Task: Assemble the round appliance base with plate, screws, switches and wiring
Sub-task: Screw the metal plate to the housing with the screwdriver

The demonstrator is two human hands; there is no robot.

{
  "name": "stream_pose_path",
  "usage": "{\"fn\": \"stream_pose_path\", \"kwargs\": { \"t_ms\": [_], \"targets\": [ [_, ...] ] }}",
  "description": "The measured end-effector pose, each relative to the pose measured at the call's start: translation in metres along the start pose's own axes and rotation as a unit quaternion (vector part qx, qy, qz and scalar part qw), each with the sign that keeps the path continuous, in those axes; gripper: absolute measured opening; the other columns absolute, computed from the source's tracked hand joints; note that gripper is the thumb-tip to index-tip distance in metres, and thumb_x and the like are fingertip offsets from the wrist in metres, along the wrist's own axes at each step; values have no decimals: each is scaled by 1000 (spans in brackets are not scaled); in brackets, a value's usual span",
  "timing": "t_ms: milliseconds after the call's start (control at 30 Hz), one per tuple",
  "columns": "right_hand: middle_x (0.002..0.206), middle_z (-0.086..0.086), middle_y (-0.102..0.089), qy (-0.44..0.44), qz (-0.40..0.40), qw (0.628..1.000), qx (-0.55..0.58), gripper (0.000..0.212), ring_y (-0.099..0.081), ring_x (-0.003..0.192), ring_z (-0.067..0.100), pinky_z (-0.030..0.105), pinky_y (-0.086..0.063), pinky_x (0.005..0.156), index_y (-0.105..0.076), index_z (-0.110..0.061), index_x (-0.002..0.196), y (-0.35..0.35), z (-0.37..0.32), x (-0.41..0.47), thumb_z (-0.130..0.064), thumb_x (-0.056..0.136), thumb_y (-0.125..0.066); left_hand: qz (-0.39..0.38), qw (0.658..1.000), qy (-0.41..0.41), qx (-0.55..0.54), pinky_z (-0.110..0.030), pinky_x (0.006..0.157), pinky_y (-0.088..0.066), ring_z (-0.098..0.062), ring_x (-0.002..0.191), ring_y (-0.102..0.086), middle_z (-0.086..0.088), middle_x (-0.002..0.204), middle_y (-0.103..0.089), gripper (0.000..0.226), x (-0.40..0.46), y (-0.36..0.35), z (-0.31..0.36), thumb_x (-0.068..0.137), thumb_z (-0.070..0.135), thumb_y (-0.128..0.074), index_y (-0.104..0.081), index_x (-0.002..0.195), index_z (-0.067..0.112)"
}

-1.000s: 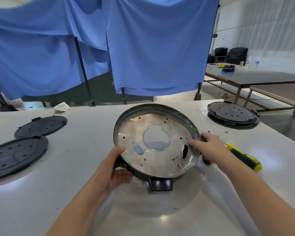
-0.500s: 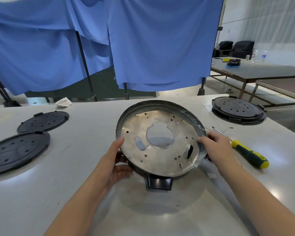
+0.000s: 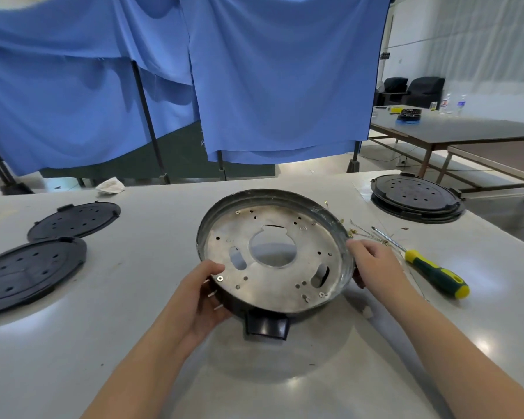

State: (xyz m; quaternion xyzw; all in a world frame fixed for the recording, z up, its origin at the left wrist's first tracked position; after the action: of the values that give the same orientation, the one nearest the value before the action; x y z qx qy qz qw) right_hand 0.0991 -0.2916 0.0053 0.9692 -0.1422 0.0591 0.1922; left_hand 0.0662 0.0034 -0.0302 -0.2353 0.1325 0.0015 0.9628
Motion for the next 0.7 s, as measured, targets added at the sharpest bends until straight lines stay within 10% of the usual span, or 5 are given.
{"fn": "stream_pose_path", "kwargs": {
  "t_ms": [233, 700],
  "targets": [
    [102, 6, -61, 59, 88, 969, -225, 28, -53, 89, 21, 31, -39, 73, -54, -14, 118, 48, 4, 14, -13, 98, -33, 13, 999, -14, -26, -30, 49, -52, -22, 55, -63, -8, 67, -63, 11, -2, 3, 8, 74, 17, -61, -65, 81, 8],
    [142, 5, -47, 66, 21, 924, -375, 39, -35, 129, 24, 31, -21, 106, -49, -14, 136, 27, 11, 17, -24, 102, -31, -25, 998, -30, -40, -34, 56, -52, -27, 65, -65, -13, 82, -69, 31, -7, -6, 17, 61, 16, -60, -68, 90, 7]
  ]
}}
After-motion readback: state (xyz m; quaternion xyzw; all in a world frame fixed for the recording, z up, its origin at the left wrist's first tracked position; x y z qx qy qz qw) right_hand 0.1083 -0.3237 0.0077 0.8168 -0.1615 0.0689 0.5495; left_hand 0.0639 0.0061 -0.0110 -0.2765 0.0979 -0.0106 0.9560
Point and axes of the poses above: each hand's wrist, its own x-axis towards the middle knuckle, its own y-axis out of the back of the hand, z = x × y, the point moved 9 cm from there along x, towards the middle knuckle
